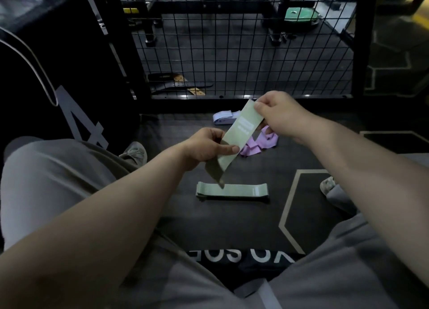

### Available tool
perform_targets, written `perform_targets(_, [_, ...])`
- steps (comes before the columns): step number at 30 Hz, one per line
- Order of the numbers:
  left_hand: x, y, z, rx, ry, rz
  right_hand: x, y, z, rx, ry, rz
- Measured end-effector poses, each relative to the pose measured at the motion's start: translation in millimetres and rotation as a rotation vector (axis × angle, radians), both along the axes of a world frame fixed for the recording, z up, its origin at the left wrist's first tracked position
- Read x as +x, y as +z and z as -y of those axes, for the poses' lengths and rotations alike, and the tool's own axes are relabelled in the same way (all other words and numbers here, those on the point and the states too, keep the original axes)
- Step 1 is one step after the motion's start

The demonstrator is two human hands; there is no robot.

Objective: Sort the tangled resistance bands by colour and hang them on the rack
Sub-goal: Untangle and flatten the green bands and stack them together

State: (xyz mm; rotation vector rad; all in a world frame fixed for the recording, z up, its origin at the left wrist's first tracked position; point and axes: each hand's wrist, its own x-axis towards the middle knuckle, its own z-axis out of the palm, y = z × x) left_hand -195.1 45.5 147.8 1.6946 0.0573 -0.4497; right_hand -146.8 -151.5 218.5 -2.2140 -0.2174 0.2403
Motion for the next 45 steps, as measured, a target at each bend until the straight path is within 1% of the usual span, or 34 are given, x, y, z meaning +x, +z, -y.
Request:
perform_targets(2, [5.7, -5.6, -1.6, 0.054, 0.017, -0.012, 4.6, -9.0, 0.3, -0.033, 0.039, -0.012])
perform_targets(4, [10.1, -10.8, -4.5, 0.095, 0.001, -0.042, 13.7, -23.0, 2.6, -0.038, 0.008, -0.025])
perform_targets(7, [16.2, -26.2, -17.3, 0.152, -0.034, -0.160, 33.0, -51.0, 12.0, 0.038, -0.154, -0.087])
perform_targets(9, [20.7, -43.3, -30.8, 0.261, -0.060, -0.236, 44.8, -71.0, 21.7, 0.106, -0.276, -0.157])
perform_targets(11, [25.6, -62.8, -45.2, 0.369, -0.081, -0.293, 53.8, -93.2, 34.3, 0.081, -0.367, -0.219])
perform_targets(12, [28.2, -73.1, -51.6, 0.385, -0.074, -0.328, 56.9, -105.4, 40.3, 0.054, -0.412, -0.253])
perform_targets(15, [37.0, -103.2, -64.7, 0.402, 0.034, -0.421, 59.8, -145.9, 53.2, 0.004, -0.538, -0.392])
perform_targets(17, [44.6, -122.1, -67.7, 0.396, 0.143, -0.455, 58.1, -173.8, 54.5, -0.027, -0.557, -0.492])
perform_targets(20, [56.5, -151.7, -66.7, 0.390, 0.277, -0.494, 56.2, -213.6, 51.5, -0.069, -0.598, -0.588])
perform_targets(24, [64.3, -181.2, -52.3, 0.450, 0.329, -0.530, 53.9, -267.4, 49.9, -0.154, -0.642, -0.676])
perform_targets(26, [65.5, -197.1, -45.5, 0.469, 0.342, -0.526, 52.8, -292.0, 49.9, -0.234, -0.639, -0.667])
perform_targets(29, [64.6, -222.2, -41.5, 0.504, 0.380, -0.519, 50.4, -317.6, 45.9, -0.254, -0.665, -0.635])
perform_targets(32, [61.2, -240.8, -40.1, 0.545, 0.426, -0.542, 45.1, -322.8, 40.3, -0.328, -0.627, -0.610])
perform_targets(36, [58.4, -263.8, -40.8, 0.597, 0.446, -0.504, 39.5, -330.8, 41.8, -0.388, -0.555, -0.583])
perform_targets(41, [58.6, -279.5, -36.7, 0.687, 0.362, -0.457, 33.4, -343.9, 46.2, -0.444, -0.483, -0.519])
perform_targets(45, [60.7, -285.5, -36.7, 0.807, 0.283, -0.452, 30.8, -348.1, 48.0, -0.522, -0.451, -0.496])
